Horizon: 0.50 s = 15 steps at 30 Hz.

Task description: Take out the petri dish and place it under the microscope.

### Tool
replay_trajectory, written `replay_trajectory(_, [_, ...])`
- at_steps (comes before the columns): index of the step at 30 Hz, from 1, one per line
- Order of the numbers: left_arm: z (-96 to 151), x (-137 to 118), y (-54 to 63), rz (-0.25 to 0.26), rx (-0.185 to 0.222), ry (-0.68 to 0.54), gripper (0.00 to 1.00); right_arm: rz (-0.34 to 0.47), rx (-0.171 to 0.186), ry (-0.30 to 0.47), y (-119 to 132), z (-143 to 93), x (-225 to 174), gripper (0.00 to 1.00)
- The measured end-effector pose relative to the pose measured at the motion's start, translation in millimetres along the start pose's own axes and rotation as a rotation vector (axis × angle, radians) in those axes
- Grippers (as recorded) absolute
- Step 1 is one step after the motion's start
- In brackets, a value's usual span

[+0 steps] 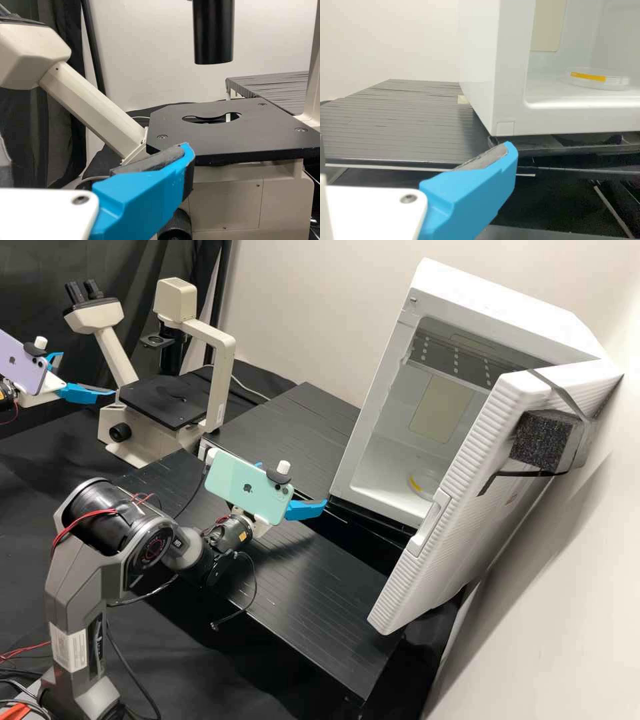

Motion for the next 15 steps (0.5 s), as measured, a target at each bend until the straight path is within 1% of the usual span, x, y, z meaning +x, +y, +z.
replay_trajectory(10, [0,0,0.0,0.0,0.0,0.0,1.0,0.003,-0.001,0.003,0,1,-1,1.0])
replay_trajectory(13, [0,0,0.0,0.0,0.0,0.0,1.0,0.01,-0.016,0.005,2,10,-9,1.0])
replay_trajectory(14, [0,0,0.0,0.0,0.0,0.0,1.0,0.022,-0.018,0.006,4,14,-12,1.0])
replay_trajectory(15, [0,0,0.0,0.0,0.0,0.0,1.0,0.033,-0.011,0.002,7,22,-17,1.0])
